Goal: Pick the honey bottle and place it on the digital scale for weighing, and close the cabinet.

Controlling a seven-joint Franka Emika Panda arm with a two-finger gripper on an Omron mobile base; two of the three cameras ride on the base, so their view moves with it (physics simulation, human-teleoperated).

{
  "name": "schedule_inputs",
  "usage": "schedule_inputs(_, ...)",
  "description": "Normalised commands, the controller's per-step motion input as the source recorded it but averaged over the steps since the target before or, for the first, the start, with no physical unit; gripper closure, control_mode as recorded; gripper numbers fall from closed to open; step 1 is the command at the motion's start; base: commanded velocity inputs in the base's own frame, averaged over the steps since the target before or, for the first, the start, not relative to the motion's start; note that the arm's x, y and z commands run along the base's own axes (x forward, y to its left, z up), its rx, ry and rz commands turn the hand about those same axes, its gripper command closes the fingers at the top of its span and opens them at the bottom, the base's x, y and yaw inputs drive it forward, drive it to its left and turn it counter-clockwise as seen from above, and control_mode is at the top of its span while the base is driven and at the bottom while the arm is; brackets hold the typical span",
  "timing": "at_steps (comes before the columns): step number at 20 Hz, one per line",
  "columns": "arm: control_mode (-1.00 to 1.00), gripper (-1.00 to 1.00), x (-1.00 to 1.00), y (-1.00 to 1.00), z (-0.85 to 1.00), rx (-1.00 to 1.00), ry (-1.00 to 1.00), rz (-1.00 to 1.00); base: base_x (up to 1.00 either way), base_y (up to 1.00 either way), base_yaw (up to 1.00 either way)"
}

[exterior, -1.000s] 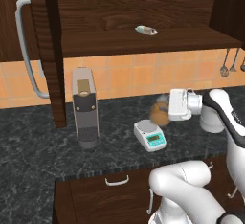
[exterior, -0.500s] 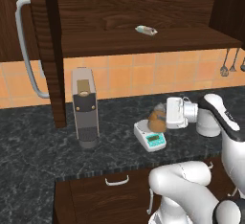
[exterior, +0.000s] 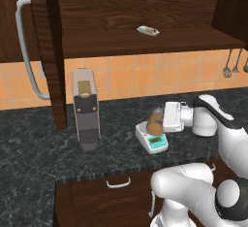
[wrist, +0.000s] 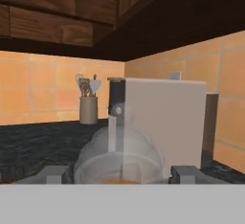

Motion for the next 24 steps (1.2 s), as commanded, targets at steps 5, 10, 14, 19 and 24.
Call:
schedule_inputs(5, -1.00, 1.00, 0.34, 0.00, -0.19, 0.00, 0.00, 0.00, 0.00, 0.00, 0.00)
schedule_inputs(10, -1.00, 1.00, 0.22, -0.06, -0.09, 0.00, -0.01, 0.00, 0.00, 0.00, 0.00)
schedule_inputs(14, -1.00, 1.00, 0.26, -0.03, -0.10, 0.00, -0.01, 0.00, 0.00, 0.00, 0.00)
schedule_inputs(19, -1.00, 1.00, 0.33, 0.00, -0.18, 0.00, 0.00, 0.00, 0.00, 0.00, 0.00)
schedule_inputs(24, -1.00, 1.00, 0.20, 0.00, -0.35, 0.00, 0.00, 0.00, 0.00, 0.00, 0.00)
